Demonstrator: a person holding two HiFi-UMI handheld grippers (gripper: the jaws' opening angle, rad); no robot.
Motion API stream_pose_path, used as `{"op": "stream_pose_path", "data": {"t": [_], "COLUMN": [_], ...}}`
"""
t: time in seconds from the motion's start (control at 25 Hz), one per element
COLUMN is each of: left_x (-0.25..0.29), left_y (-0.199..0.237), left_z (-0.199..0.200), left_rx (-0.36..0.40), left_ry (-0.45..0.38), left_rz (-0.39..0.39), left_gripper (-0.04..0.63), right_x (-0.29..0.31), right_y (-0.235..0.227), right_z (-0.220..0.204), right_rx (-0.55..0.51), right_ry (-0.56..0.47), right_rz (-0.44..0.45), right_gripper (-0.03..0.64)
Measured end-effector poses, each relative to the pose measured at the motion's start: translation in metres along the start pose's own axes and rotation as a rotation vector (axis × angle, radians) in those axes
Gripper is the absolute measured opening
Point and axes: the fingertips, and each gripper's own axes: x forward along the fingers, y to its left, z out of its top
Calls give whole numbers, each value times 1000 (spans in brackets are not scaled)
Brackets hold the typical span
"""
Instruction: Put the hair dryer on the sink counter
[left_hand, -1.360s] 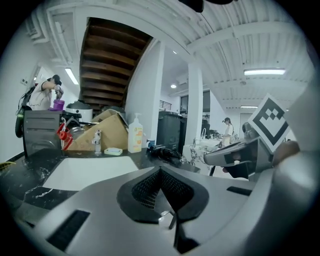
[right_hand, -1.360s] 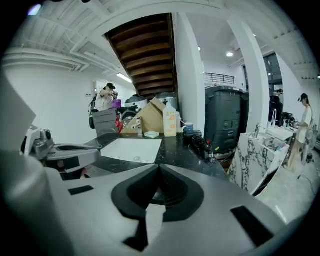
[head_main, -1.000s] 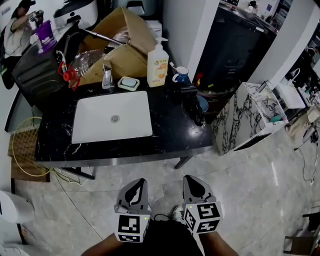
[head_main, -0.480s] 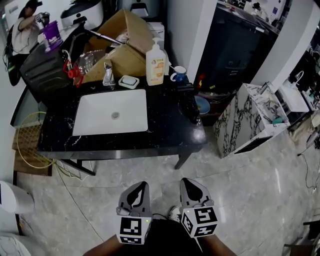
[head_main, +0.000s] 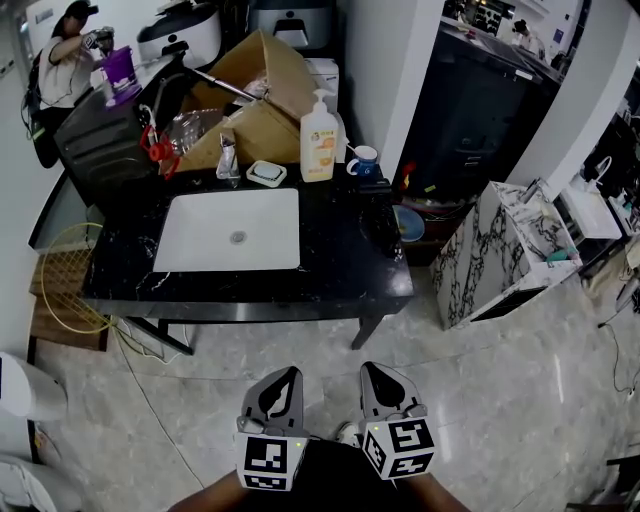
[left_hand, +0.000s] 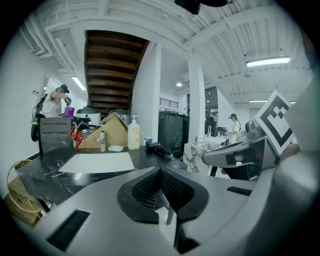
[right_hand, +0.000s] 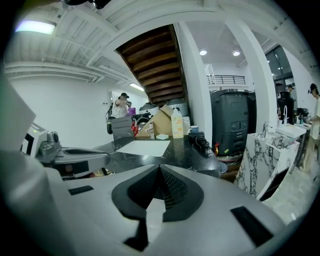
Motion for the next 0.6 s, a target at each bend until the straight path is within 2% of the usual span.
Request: {"op": "stream_pose_path", "data": {"t": [0.28,0.6], "left_x": [0,6], "left_y": [0,-7], "left_z": [5,8], "left_rx": [7,12], "left_ry": [-18,-29], "left_rz": [4,-13], "left_gripper": [8,8], "right_x": [-3,-4], "right_y": [6,1], "right_z": [1,1], "right_rx": [-46,-29], "right_ry": [-12,-20], "right_rz": [14,16], "right_gripper": [12,12]}}
